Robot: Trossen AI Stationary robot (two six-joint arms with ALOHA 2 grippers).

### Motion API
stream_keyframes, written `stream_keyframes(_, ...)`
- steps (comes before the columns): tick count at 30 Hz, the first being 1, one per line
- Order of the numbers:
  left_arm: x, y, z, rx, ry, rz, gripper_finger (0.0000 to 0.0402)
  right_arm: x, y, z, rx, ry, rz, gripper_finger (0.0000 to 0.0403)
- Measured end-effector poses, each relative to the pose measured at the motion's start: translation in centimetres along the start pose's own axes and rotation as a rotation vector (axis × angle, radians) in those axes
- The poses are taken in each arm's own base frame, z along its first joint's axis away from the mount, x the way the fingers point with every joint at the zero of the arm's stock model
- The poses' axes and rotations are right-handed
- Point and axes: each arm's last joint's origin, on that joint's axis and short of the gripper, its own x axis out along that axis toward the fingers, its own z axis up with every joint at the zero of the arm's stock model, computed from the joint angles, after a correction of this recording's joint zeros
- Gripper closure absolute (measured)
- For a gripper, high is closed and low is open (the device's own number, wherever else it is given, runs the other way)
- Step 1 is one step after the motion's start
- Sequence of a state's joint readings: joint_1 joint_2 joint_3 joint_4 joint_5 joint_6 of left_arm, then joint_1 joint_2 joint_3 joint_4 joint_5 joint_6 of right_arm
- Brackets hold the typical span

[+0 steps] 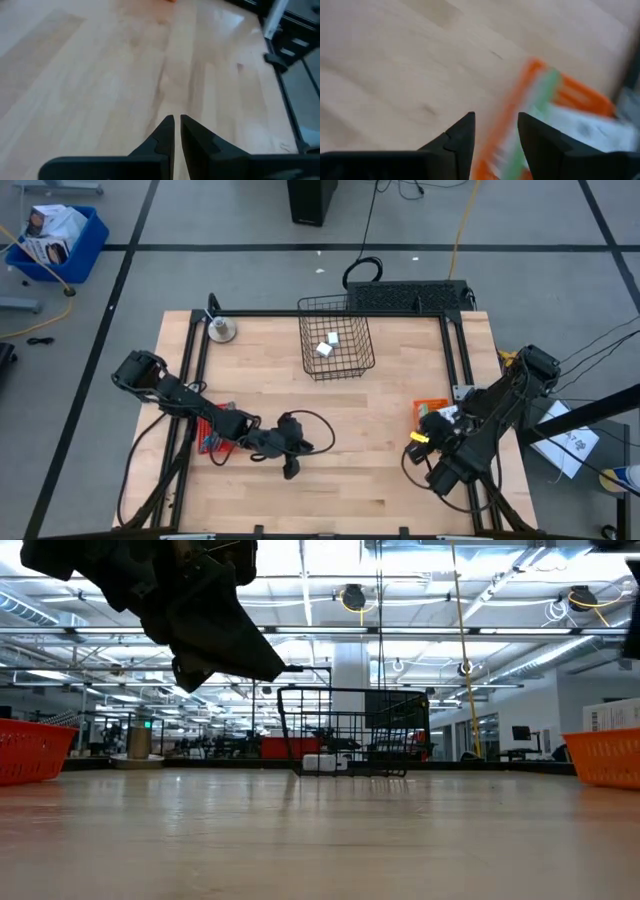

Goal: Pick and place items into bin
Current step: Return to Home Position

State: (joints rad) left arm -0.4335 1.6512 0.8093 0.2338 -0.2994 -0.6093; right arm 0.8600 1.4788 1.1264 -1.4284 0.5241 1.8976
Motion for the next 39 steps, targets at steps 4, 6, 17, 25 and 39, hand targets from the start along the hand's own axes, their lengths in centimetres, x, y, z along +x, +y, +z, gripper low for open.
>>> stream_keyframes(4, -0.2, -1.2, 0.3, 0.135, -0.033, -0.131, 0.0366, -0.7, 1.8, 0.1, -0.113, -0.229, 0.214, 0.0262)
stream_keyframes(6, -0.6, -2.4, 0.8, 0.193, -0.100, -0.256, 0.0366, -1.0, 2.6, 0.2, -0.170, -0.345, 0.282, 0.0261)
stream_keyframes(17, -3.3, -5.6, 0.5, 0.503, -0.161, -0.661, 0.0366, -0.9, 5.0, 0.9, -0.466, -0.531, 0.703, 0.0263)
stream_keyframes(25, -6.3, -3.3, 0.2, 0.501, -0.251, -0.603, 0.0366, 2.4, 2.6, 4.0, -0.616, -0.681, 1.244, 0.0263)
stream_keyframes(39, -11.8, 5.4, -1.1, 0.420, -0.440, -0.408, 0.0366, 5.8, -6.2, 5.5, -0.504, -0.649, 1.207, 0.0263)
